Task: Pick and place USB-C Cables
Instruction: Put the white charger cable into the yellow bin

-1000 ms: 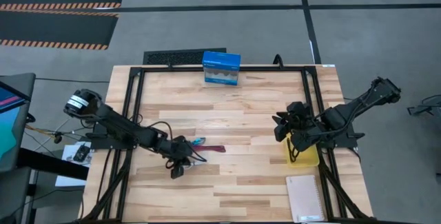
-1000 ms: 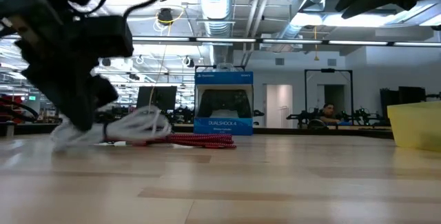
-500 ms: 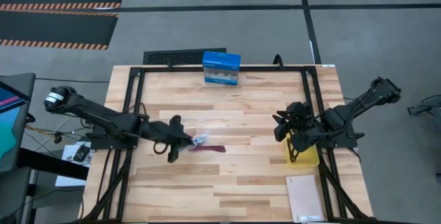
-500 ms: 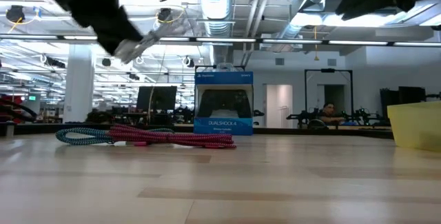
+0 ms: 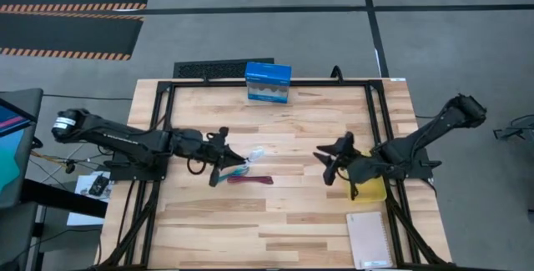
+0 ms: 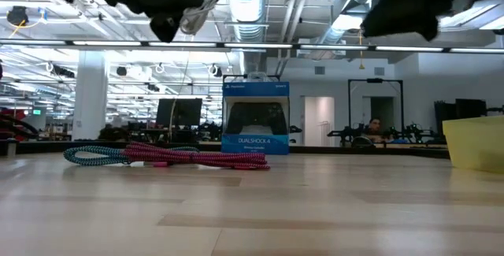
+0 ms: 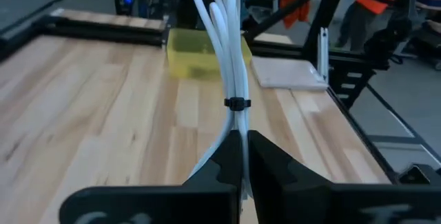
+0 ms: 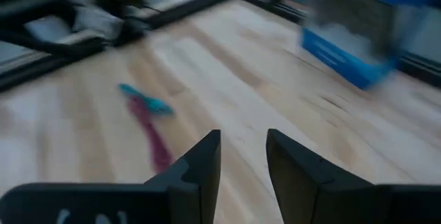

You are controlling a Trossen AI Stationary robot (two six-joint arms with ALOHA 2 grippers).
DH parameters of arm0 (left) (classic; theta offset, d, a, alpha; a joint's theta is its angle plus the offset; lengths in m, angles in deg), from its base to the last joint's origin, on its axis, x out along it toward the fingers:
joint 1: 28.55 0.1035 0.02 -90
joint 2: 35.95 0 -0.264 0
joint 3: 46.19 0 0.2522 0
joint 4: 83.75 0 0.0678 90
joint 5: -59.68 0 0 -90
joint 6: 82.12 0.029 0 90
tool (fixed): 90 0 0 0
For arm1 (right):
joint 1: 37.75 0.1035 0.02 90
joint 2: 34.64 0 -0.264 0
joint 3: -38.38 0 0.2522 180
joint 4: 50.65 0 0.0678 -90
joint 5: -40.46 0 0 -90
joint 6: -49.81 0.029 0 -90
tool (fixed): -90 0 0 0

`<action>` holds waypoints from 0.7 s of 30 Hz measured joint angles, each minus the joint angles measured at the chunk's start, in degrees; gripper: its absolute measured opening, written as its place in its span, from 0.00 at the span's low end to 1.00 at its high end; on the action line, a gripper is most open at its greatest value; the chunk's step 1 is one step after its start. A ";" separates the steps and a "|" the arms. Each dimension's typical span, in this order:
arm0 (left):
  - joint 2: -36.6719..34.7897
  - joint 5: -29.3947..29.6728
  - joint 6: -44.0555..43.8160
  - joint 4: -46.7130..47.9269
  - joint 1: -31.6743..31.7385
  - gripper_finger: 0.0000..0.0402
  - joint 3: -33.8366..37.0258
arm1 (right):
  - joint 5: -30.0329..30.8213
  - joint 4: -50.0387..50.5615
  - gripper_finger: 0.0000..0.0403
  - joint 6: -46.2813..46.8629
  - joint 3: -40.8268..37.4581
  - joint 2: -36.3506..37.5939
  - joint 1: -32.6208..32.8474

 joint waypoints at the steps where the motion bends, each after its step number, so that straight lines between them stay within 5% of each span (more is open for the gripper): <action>1: 0.69 -0.63 0.60 -1.20 0.50 0.00 0.00 | -2.78 -3.63 0.36 -2.96 -0.47 0.00 -1.29; 12: 6.77 -5.33 5.45 -16.90 5.98 0.00 0.00 | -32.88 -45.41 0.38 -22.66 -11.59 -0.52 -20.09; 21: 13.42 -9.68 5.93 -31.71 11.50 0.00 -0.02 | -35.53 -51.50 0.55 -23.20 -12.56 -2.19 -24.93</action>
